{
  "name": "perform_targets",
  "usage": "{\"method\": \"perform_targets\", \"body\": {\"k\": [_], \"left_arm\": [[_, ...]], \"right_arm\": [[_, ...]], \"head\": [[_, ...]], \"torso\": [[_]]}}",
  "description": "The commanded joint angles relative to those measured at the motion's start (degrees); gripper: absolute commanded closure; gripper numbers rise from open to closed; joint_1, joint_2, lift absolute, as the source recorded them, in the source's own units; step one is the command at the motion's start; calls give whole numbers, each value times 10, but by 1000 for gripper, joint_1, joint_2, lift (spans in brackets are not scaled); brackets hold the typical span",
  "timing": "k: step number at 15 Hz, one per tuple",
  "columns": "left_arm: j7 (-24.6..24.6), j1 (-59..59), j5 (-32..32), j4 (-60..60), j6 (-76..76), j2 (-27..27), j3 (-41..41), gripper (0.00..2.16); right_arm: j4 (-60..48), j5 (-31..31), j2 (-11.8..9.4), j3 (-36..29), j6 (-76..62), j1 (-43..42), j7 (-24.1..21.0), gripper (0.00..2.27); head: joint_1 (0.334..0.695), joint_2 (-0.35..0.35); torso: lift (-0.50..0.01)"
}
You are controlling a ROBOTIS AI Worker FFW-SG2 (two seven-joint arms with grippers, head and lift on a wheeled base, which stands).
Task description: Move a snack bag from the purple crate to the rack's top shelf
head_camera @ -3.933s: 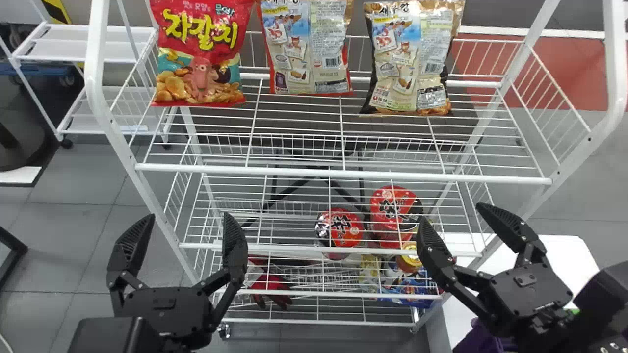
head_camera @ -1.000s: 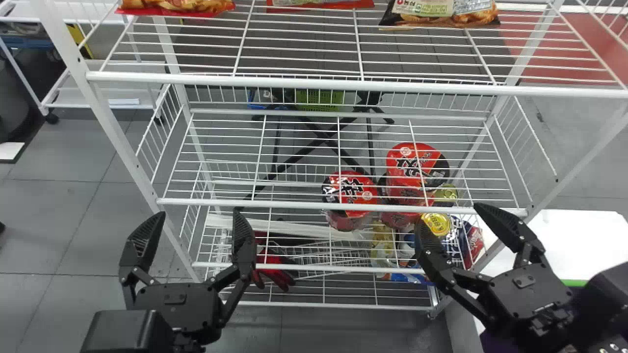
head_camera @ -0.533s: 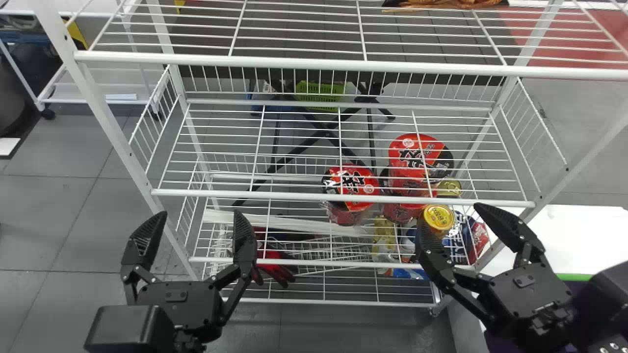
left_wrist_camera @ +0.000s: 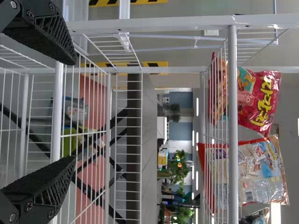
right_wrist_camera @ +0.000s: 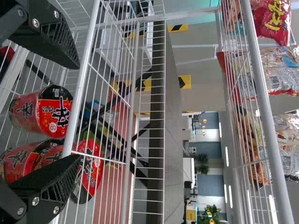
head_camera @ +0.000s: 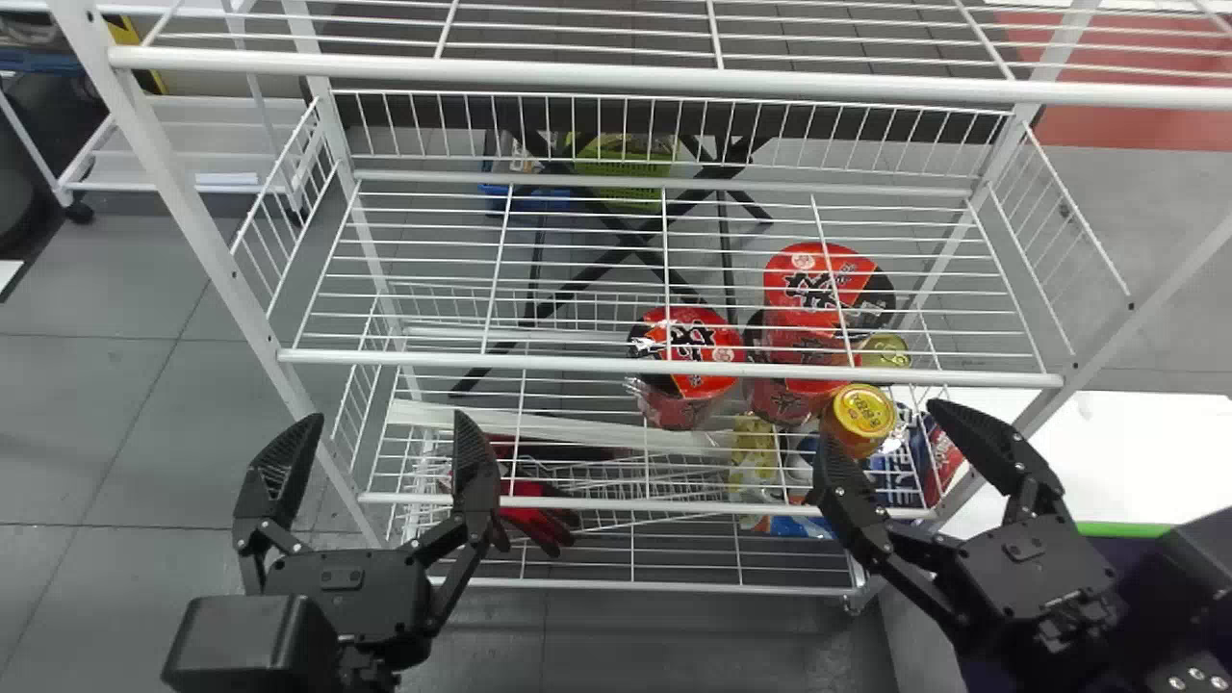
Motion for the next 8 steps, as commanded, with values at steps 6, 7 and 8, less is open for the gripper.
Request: {"method": "perform_targets", "body": {"k": [6,7,8], "left_arm": [[0,-5,3,6,0,0,0,90],[0,-5,2,5,0,0,0,90],[0,-5,2,4,0,1,0,90]], "right_arm": [[7,0,2,-1,-7,-2,-4,151],[7,0,2,-2,-7,-2,-5,151],[7,-1,1,-1,-7,-2,-7,151]], "head": [[695,-44],[695,-45],[695,-45]], "torso": [[-391],[-394],[-399]]}}
